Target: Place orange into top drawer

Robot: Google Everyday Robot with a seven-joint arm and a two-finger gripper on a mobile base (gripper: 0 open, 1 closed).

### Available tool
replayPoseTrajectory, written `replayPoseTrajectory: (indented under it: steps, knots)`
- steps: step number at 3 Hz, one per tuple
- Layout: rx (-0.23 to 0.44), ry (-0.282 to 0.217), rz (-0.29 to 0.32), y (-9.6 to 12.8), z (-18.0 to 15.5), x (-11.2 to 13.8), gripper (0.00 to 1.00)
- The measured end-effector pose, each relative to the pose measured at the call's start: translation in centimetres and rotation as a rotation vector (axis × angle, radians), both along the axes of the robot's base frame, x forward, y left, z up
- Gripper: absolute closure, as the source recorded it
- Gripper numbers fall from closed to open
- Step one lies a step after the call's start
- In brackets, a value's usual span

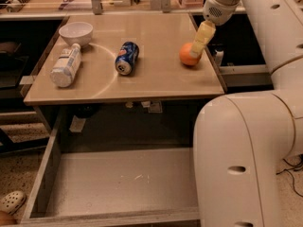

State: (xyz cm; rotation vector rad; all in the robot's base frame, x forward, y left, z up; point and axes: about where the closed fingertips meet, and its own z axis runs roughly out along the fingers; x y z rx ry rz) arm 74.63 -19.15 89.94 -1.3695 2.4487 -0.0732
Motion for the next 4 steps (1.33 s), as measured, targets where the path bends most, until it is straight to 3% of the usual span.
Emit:
replayPoseTrajectory:
  steps: [2, 4]
  knots:
    - [0.035, -0.027, 0.027, 0.7, -0.8, 1.0, 0.0]
    - [0.097, 0.03, 0.051, 3.0, -3.4, 1.2, 0.0]
